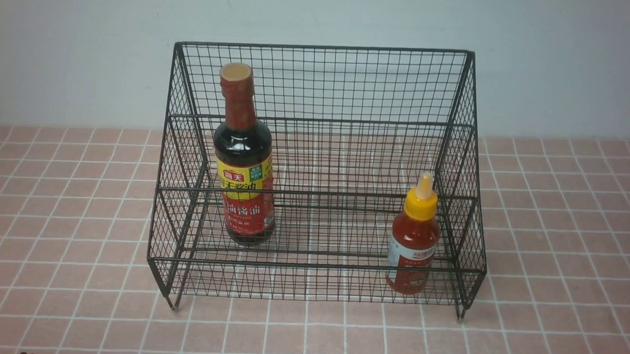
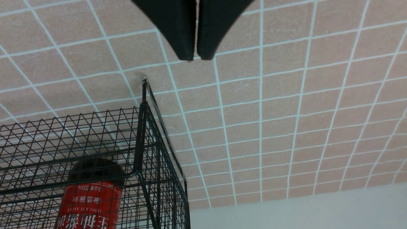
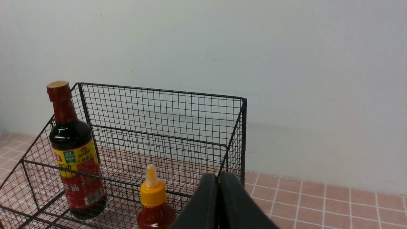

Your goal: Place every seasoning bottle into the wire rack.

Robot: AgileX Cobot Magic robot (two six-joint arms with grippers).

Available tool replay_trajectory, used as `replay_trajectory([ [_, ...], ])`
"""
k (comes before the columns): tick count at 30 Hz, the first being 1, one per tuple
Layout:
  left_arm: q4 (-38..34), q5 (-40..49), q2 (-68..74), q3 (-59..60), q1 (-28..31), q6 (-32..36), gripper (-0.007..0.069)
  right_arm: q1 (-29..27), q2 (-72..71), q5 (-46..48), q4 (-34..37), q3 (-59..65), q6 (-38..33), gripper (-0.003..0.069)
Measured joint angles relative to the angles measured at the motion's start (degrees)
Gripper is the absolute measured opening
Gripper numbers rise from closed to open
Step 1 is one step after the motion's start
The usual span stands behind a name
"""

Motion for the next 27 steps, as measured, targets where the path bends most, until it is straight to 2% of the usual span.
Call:
replay_trajectory([
  [6, 0.0, 0.0, 0.0, 0.0, 0.0, 0.0, -0.0007, -4.0, -2.4, 2.8, 0.4, 0.0, 0.2, -0.001],
  [27, 0.0, 0.0, 0.0, 0.0, 0.0, 0.0, -0.0007, -4.2, -2.4, 3.4, 0.2, 0.0, 0.3, -0.001],
])
